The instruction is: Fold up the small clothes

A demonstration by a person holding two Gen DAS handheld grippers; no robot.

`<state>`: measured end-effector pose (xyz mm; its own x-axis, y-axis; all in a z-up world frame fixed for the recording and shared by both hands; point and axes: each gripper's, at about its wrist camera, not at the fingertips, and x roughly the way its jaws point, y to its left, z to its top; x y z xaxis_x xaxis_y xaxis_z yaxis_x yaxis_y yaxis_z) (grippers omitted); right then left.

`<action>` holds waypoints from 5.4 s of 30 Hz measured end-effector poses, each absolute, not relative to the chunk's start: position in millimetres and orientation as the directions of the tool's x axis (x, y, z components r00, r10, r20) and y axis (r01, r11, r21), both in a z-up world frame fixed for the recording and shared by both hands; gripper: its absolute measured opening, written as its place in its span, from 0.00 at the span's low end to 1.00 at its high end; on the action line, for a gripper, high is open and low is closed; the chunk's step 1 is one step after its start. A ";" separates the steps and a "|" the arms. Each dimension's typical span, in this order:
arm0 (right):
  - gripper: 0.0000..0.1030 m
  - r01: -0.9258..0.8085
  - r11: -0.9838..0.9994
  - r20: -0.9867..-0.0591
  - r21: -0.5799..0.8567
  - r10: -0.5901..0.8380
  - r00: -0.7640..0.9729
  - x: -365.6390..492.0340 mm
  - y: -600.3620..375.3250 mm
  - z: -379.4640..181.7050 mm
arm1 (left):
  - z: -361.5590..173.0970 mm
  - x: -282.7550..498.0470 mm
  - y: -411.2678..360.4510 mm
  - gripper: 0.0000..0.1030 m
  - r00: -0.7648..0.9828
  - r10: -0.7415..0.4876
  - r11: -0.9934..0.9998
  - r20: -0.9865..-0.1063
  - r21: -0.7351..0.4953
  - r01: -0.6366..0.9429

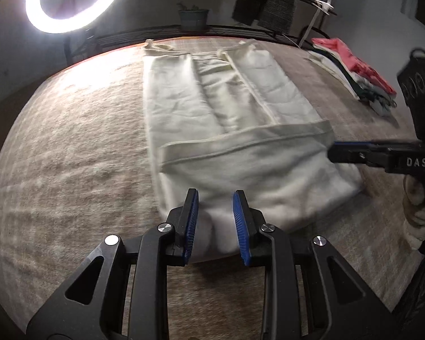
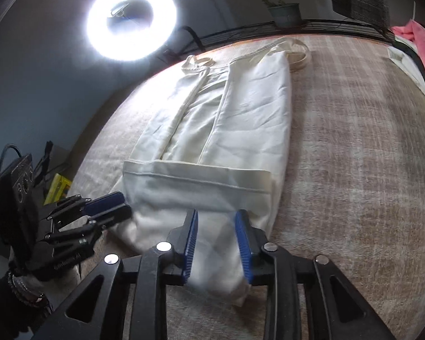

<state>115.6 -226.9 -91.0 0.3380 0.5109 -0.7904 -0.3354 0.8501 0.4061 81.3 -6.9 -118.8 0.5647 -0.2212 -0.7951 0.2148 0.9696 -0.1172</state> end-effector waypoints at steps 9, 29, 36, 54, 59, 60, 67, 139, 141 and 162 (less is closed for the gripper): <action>0.40 -0.274 0.850 -0.755 0.450 0.526 0.392 147.5 -259.2 -66.5 | -86.3 136.9 39.9 0.26 0.591 -0.268 0.959 -0.761 -0.268 0.089; 0.47 -0.266 0.756 -0.681 0.597 0.654 0.330 316.8 -273.3 -97.6 | -136.8 317.3 62.9 0.37 0.541 -0.326 0.932 -0.776 -0.360 0.044; 0.38 -0.300 0.780 -0.710 0.549 0.624 0.326 363.1 -265.4 -108.2 | -138.8 364.9 50.6 0.37 0.566 -0.282 0.952 -0.775 -0.298 0.065; 0.05 -0.413 0.775 -0.683 0.478 0.624 0.381 365.1 -249.2 -79.1 | -118.0 368.0 41.3 0.04 0.609 -0.311 0.941 -0.729 -0.328 0.088; 0.05 -0.452 0.777 -0.674 0.437 0.616 0.407 349.1 -249.6 -57.2 | -96.9 343.2 43.3 0.03 0.627 -0.327 0.934 -0.707 -0.341 0.103; 0.05 -0.459 0.777 -0.672 0.431 0.616 0.411 345.2 -248.9 -53.8 | -92.8 334.8 46.0 0.03 0.630 -0.330 0.933 -0.703 -0.343 0.106; 0.05 -0.491 0.770 -0.656 0.407 0.621 0.430 308.7 -250.9 -25.6 | -59.1 286.3 50.1 0.03 0.654 -0.350 0.924 -0.670 -0.363 0.123; 0.31 -0.535 0.743 -0.757 0.401 0.598 0.263 82.4 -257.3 -78.1 | -95.4 32.8 35.8 0.07 0.487 -0.295 0.951 -0.822 -0.201 0.236; 0.31 -0.527 0.749 -0.735 0.401 0.607 0.303 85.9 -262.3 -67.6 | -88.3 40.4 39.4 0.07 0.519 -0.291 0.955 -0.804 -0.212 0.207; 0.40 -0.252 0.749 -0.660 0.613 0.661 0.358 185.5 -291.6 -102.0 | -83.0 24.9 79.1 0.35 0.378 -0.356 0.934 -0.855 -0.337 0.118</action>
<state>185.5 -291.6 -102.0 0.3578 0.6608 -0.6598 -0.2524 0.7487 0.6130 24.9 79.1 -83.0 0.3780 -0.3559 -0.8547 0.1182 0.9342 -0.3367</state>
